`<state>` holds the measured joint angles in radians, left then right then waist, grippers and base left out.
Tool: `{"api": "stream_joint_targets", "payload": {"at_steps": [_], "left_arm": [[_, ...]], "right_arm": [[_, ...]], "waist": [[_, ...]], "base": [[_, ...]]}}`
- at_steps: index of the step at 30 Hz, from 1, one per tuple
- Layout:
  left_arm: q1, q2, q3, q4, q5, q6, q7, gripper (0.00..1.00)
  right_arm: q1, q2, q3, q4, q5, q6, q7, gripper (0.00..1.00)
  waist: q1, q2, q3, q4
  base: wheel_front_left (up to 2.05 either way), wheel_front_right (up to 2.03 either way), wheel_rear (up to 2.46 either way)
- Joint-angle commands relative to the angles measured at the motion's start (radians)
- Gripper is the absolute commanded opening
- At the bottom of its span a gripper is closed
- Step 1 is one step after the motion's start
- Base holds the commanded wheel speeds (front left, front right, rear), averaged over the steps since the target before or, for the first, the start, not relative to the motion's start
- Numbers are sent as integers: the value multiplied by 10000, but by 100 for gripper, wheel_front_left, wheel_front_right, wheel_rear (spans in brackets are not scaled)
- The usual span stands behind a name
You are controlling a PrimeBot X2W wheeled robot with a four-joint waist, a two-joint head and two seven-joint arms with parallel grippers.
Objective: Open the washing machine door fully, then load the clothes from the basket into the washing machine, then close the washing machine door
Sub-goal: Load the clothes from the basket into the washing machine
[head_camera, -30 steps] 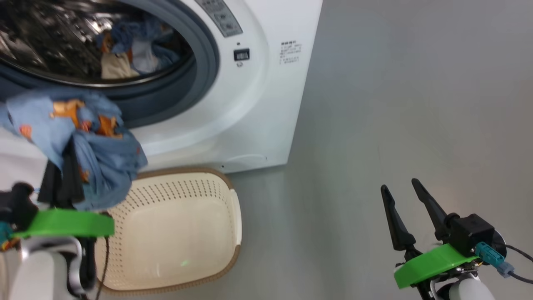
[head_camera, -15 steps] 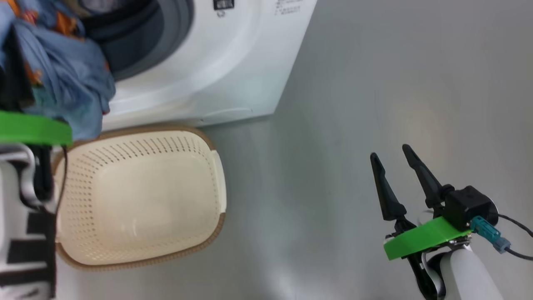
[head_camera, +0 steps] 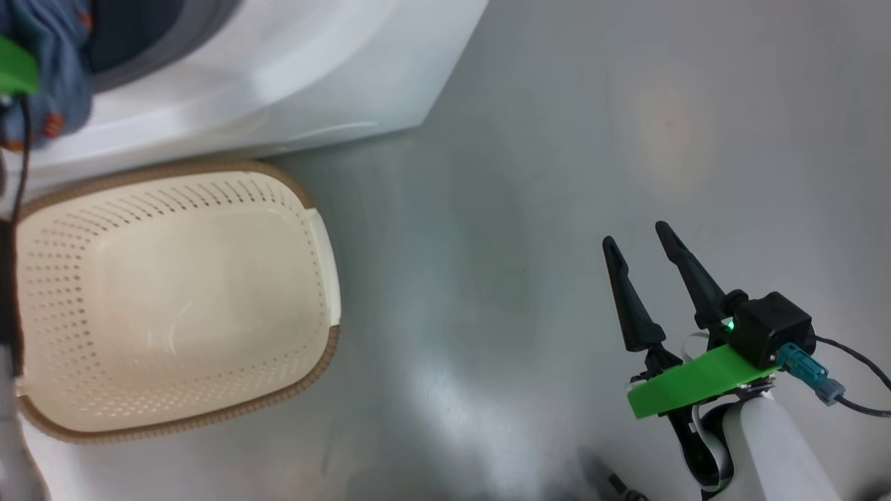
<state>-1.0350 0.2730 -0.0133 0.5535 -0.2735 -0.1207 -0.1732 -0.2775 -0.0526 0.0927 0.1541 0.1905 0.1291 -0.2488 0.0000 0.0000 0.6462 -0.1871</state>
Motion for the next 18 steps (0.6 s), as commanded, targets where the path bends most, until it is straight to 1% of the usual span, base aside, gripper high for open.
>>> {"api": "stream_joint_targets", "payload": {"at_steps": [1,8,10,16,18], "left_arm": [[-483,539,111,32,-12,-52,108,0],[-2008,724,-17,1208,-11,-34,328,0],[-2362,730,-63,1451,-28,-38,248,0],[-3180,969,-336,1581,384,-17,-566,0],[-3433,1018,-388,1364,616,103,-800,0]], "right_arm": [[22,23,298,-139,181,16,-123,100],[-58,23,457,-291,383,16,-127,100],[-55,23,514,-313,445,16,-128,100],[18,24,676,-333,517,16,-128,100],[38,24,712,-367,517,16,-129,100]], "waist": [[0,0,553,-219],[0,0,1238,-303],[0,0,1393,-306],[0,0,1686,-308],[0,0,1767,-311]], "base": [[0,0,0],[0,0,0],[0,0,0],[0,0,0],[0,0,0]]}}
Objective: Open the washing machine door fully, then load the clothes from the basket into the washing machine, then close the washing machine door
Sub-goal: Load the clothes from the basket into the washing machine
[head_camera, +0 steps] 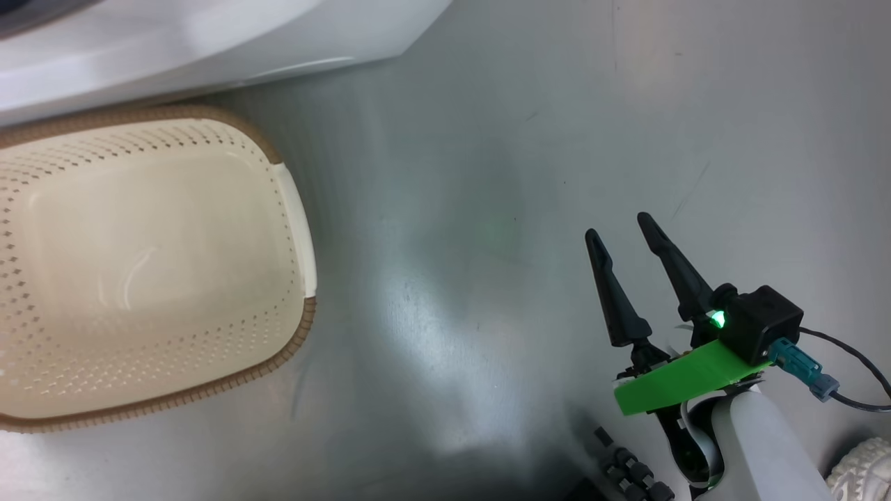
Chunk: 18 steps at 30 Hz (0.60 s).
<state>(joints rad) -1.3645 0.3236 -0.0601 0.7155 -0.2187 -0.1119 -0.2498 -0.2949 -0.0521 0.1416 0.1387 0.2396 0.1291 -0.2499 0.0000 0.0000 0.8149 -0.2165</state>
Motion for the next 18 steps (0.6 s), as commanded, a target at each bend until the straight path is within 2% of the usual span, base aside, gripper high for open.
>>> {"api": "stream_joint_targets", "payload": {"at_steps": [1,4,9,12,18], "left_arm": [[-232,535,49,-457,215,89,-86,0],[-280,501,288,-2155,619,259,-114,0],[369,357,707,-3616,986,331,-117,0],[795,225,953,-3339,937,298,-118,0],[872,59,1094,-1594,677,146,-119,0]], "right_arm": [[220,18,231,-241,36,16,-117,100],[185,18,257,-287,74,16,-117,100],[138,18,296,-243,90,16,-117,100],[160,18,312,-210,76,16,-118,100],[182,18,321,-169,52,16,-118,100]], "waist": [[0,0,121,-15],[0,0,267,-22],[0,0,215,-1],[0,0,141,41],[0,0,61,118]], "base": [[0,0,0],[0,0,0],[0,0,0],[0,0,0],[0,0,0]]}}
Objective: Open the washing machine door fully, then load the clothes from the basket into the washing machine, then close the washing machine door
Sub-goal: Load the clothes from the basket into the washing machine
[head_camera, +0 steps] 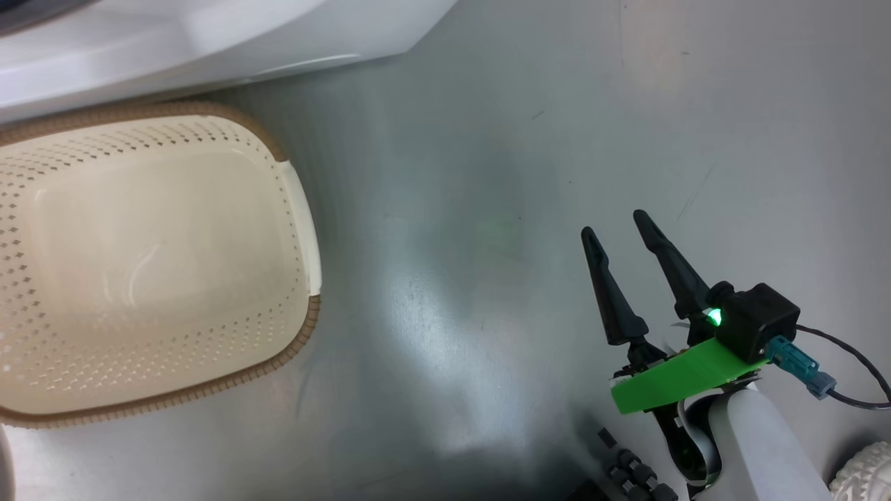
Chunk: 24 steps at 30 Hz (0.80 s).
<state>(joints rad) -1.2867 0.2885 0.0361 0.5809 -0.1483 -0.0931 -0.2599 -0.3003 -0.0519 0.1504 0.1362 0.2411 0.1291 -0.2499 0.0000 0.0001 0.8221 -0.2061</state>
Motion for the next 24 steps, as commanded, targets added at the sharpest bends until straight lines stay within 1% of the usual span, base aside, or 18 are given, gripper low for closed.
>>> {"api": "stream_joint_targets", "payload": {"at_steps": [1,6,10,18,19,20,21,24], "left_arm": [[37,374,147,85,-99,-59,-17,0],[-342,342,69,1760,-323,-142,192,0],[-703,359,-13,2671,-465,-197,376,0],[-1211,389,-232,3658,-599,-267,361,0],[-1242,398,-251,3727,-607,-271,322,7],[-1242,398,-251,3727,-607,-271,322,7],[-1285,411,-273,3842,-627,-277,240,100],[-1309,401,-304,3942,-654,-285,175,100]], "right_arm": [[244,16,226,-134,30,16,-118,100],[283,16,199,-97,16,16,-118,100],[304,16,207,-94,22,16,-118,100],[253,16,225,-40,79,16,-118,100],[248,16,227,-31,101,16,-118,100],[248,16,227,-31,101,16,-118,100],[240,16,240,-7,119,16,-118,100],[224,16,244,4,134,16,-118,100]], "waist": [[0,-1,-26,30],[0,-1,-135,88],[0,-1,-216,116],[0,-1,-319,122],[0,-1,-337,119],[0,-1,-337,119],[0,-1,-375,111],[0,-1,-418,104]], "base": [[0,0,0],[0,0,0],[0,0,0],[0,0,0],[0,0,0],[0,0,0],[0,0,0],[0,0,0]]}}
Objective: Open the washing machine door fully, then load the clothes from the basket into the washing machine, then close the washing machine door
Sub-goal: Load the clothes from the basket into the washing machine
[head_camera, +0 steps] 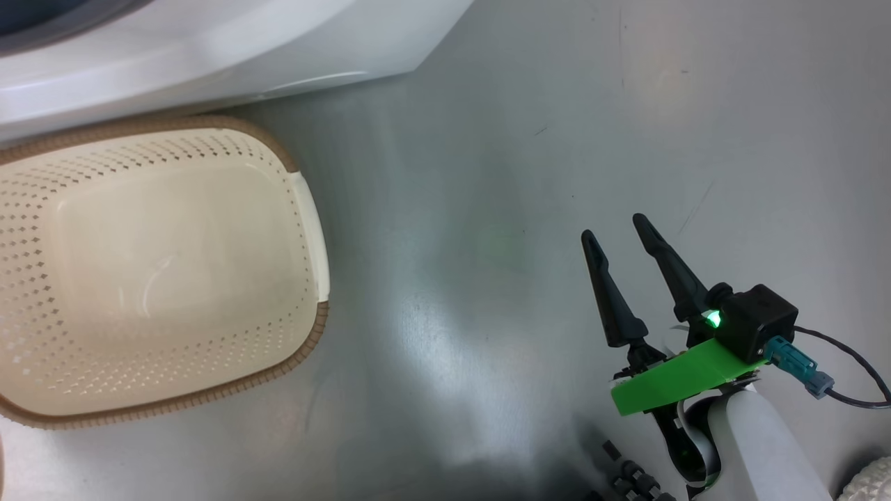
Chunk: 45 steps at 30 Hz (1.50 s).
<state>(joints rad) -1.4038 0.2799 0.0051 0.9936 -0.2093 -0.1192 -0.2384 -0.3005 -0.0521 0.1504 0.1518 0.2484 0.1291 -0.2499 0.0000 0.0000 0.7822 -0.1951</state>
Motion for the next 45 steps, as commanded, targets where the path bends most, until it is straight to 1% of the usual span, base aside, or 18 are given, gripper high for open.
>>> {"api": "stream_joint_targets", "payload": {"at_steps": [1,12,19,25,32,35,42,43,45], "left_arm": [[-138,482,-24,-146,-47,-29,-69,100],[224,298,-171,-117,-217,-71,-224,100],[973,103,-114,-595,-385,-88,-231,100],[1986,-97,-64,-1144,-525,-101,-232,100],[3410,-394,50,-1738,-760,-109,-232,100],[4082,-515,-48,-2046,-832,-111,-232,100],[5765,-733,-205,-3353,-1067,-113,-233,100],[5765,-733,-205,-3353,-1067,-113,-233,100],[6289,-797,-161,-3789,-1103,-113,-233,100]], "right_arm": [[215,18,243,-147,71,16,-118,100],[95,18,191,34,134,16,-118,100],[12,18,55,51,114,16,-118,100],[9,18,-66,100,-23,16,-118,100],[231,18,-148,346,-107,16,-118,100],[387,18,-185,446,-142,16,-118,100],[824,18,-346,605,-276,16,-118,100],[824,18,-346,605,-276,16,-118,100],[955,18,-421,614,-333,16,-118,100]], "waist": [[0,0,-44,-6],[0,0,-520,101],[0,0,-990,278],[0,0,-1634,530],[0,0,-2712,818],[0,0,-3215,923],[0,0,-4302,1155],[0,0,-4302,1155],[0,0,-4563,1204]], "base": [[0,0,0],[0,0,0],[0,0,0],[0,0,0],[0,0,0],[0,0,0],[0,0,0],[0,0,0],[0,0,0]]}}
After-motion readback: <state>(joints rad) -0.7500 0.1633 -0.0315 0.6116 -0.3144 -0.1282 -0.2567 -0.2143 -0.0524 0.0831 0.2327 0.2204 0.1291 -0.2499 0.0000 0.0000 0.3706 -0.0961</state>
